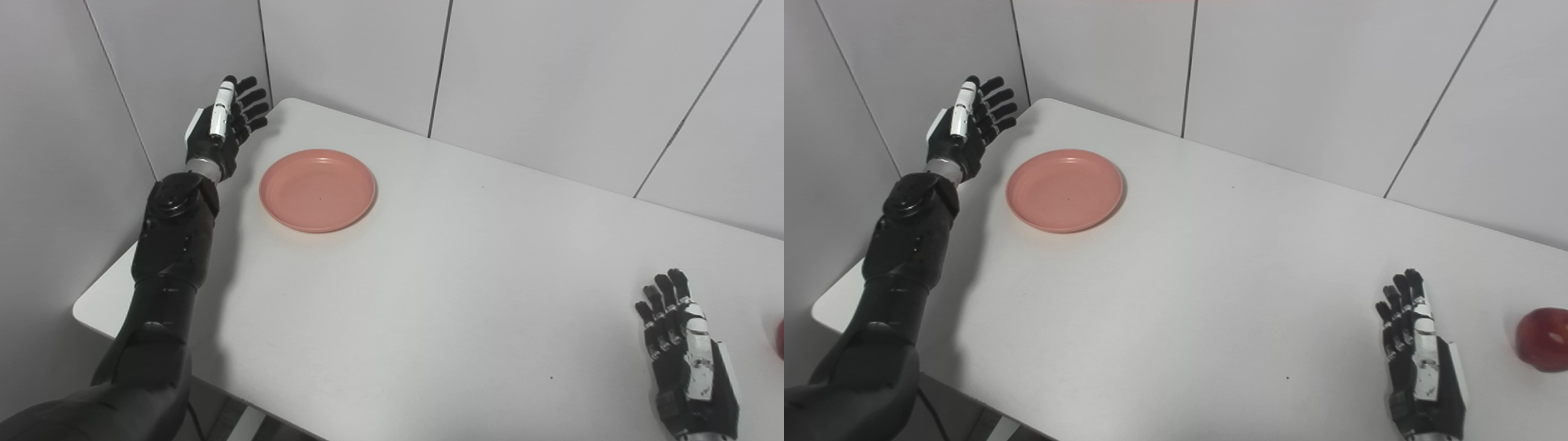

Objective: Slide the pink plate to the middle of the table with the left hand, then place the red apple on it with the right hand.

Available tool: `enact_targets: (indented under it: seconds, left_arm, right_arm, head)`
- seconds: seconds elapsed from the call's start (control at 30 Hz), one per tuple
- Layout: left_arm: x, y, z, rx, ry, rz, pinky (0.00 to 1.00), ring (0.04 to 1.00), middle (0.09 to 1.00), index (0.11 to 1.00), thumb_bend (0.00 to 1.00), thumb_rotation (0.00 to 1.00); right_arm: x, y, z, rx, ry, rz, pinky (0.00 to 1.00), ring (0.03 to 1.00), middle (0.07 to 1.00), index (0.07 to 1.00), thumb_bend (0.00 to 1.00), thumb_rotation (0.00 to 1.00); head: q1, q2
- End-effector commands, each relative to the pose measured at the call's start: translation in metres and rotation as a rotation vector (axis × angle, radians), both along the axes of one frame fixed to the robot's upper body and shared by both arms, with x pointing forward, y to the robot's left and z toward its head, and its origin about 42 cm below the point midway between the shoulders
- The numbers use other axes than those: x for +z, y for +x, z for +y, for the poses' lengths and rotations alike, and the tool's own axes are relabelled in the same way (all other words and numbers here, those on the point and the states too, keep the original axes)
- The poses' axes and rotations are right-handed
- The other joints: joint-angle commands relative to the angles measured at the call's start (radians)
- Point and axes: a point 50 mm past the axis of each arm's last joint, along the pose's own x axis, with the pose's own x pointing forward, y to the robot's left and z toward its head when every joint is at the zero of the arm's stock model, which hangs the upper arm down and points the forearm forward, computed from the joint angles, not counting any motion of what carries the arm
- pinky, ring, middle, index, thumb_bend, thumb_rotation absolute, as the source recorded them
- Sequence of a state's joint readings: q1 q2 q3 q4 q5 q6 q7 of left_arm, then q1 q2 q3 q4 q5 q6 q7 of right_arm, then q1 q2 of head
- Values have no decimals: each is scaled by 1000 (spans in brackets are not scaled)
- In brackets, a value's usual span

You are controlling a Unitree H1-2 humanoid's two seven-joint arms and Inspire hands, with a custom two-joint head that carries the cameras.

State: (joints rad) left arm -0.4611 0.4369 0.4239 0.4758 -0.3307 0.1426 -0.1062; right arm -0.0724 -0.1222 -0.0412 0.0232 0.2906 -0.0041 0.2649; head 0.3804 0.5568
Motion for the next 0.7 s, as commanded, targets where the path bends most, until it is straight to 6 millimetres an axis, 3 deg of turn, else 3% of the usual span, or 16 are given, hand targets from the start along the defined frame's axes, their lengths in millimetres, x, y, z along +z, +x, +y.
enact_targets:
  seconds: [0.0,0.67]
  left_arm:
    - [28,7,8,-5,38,-97,851,846,851,830,308,1000]
    - [-3,5,8,-15,32,-62,832,838,840,819,329,1000]
  right_arm:
    - [-12,-9,-9,-13,-9,23,1000,1000,1000,1000,58,1000]
    - [-12,-10,-10,-27,-9,25,1000,1000,1000,1000,51,1000]
  head:
    - [1,2]
    - [1,4]
